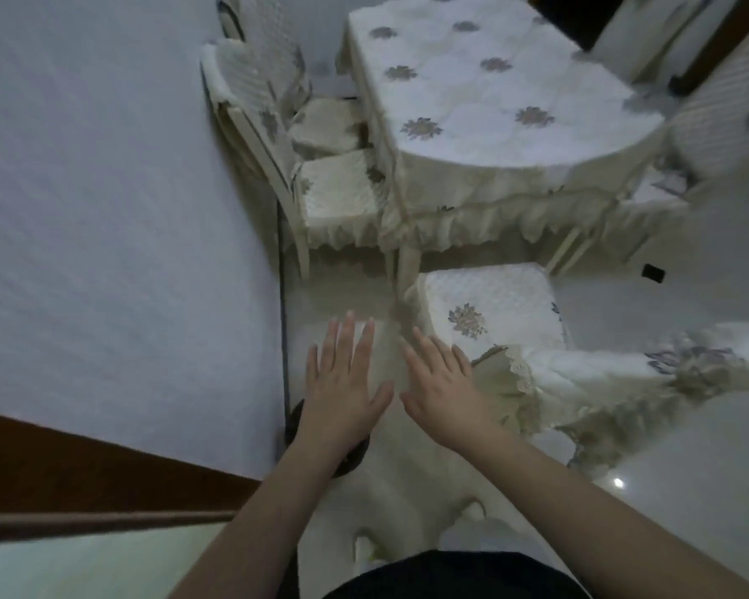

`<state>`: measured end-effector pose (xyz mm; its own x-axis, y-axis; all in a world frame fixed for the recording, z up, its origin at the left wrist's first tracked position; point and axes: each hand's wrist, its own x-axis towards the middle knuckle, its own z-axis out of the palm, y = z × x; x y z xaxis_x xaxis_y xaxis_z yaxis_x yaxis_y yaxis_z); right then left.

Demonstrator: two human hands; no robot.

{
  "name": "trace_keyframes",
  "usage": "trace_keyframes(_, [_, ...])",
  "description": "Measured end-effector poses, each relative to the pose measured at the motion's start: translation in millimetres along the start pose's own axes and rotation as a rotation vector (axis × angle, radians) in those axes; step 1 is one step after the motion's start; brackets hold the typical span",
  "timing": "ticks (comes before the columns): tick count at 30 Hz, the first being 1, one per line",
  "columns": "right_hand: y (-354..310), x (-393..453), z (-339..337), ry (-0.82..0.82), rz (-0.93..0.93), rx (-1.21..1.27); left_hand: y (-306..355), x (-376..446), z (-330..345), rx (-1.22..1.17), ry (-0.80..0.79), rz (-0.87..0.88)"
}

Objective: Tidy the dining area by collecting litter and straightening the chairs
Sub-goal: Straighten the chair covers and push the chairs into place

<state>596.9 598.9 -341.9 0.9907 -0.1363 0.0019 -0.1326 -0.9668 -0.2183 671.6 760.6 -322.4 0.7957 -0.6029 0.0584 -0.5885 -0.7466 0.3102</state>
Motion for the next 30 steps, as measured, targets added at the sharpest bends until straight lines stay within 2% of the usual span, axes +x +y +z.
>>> trace_keyframes(5, [54.2,-29.9,-46.5,0.146,0.196,-0.017,61.0,30.3,-2.3,-0.020,0.022,0.201])
trace_keyframes(14, [158.7,-113.8,-85.8,0.217,0.399,-0.022,181.9,55.1,26.0,0.026,-0.030,0.353])
trace_keyframes(22, [264.7,-175.0,-114.1,0.272,0.498,0.036,300.9,60.7,62.2,0.086,-0.053,0.335])
trace_keyframes(30, [320.8,-175.0,-105.2,0.147,0.398,0.030,324.9,57.2,101.9,0.074,-0.102,0.148])
